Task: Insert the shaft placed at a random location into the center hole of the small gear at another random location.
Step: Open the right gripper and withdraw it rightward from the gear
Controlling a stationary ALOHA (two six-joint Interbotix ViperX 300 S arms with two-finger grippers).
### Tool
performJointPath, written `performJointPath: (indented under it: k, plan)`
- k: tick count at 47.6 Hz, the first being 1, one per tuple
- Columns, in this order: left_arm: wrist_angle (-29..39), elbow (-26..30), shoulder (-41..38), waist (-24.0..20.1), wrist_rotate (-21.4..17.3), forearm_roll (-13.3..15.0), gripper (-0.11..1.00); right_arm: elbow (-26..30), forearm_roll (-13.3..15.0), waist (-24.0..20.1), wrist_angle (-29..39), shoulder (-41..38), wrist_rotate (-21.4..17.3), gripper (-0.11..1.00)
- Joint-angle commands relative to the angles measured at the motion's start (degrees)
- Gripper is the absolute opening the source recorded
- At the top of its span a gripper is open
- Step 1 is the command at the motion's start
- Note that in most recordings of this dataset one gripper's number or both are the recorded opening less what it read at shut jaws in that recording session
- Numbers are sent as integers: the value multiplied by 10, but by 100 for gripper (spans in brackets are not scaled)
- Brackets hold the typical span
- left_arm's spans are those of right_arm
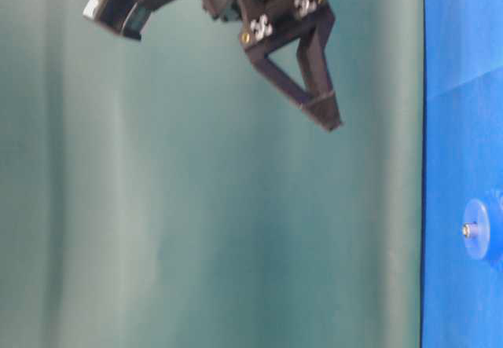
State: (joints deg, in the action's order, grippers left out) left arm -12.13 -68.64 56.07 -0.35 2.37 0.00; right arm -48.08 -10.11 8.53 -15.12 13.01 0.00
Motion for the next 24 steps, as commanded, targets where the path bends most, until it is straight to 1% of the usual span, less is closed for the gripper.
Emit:
performJointPath:
  k: [1,12,24]
  plan:
    - [-4,6,-1,-1,1,-1,0,-4,-2,-1,-4,25,-1,73]
    - [0,6,4,-1,1,-2,0,-26,-2,-1,-4,47,-2,73]
    - [1,5,4,-1,1,-1,0,-27,-2,-1,-5,49,-2,73]
